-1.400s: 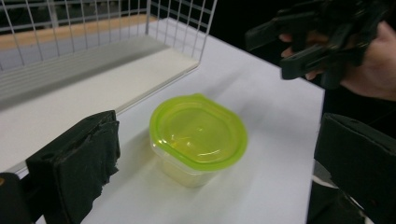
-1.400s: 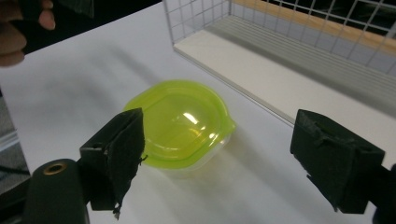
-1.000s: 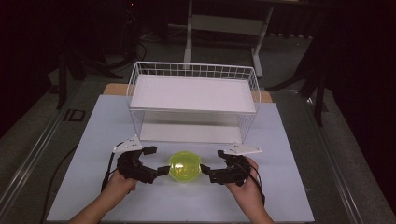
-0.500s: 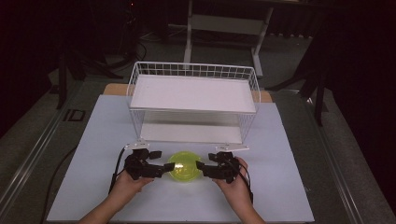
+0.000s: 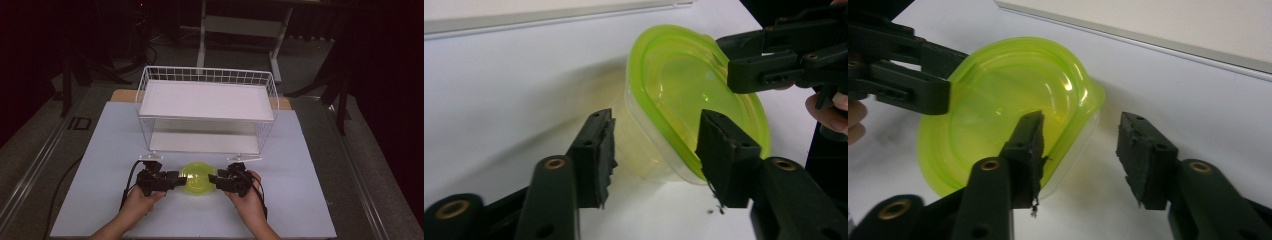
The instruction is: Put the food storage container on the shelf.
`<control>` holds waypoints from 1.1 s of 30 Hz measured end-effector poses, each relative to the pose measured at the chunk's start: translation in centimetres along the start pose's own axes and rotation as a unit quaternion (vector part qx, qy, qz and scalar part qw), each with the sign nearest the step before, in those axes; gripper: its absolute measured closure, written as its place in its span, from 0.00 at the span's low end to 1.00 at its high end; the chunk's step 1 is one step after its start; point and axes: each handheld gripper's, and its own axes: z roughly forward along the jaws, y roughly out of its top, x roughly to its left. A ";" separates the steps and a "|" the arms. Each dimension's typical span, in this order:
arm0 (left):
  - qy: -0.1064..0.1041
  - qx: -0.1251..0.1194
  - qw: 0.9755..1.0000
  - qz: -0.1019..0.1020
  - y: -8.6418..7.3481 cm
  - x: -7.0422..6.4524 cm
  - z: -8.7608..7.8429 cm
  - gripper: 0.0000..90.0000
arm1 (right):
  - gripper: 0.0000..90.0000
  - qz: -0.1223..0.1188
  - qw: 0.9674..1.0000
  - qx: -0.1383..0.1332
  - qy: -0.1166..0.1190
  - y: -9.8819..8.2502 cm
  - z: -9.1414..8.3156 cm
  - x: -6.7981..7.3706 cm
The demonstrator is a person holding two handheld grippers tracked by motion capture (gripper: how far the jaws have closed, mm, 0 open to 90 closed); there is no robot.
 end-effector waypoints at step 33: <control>-0.016 -0.002 1.000 -0.004 1.1 -2.2 -1.4 0.92 | 0.89 0.022 0.999 -0.026 0.010 0.6 -2.5 1.0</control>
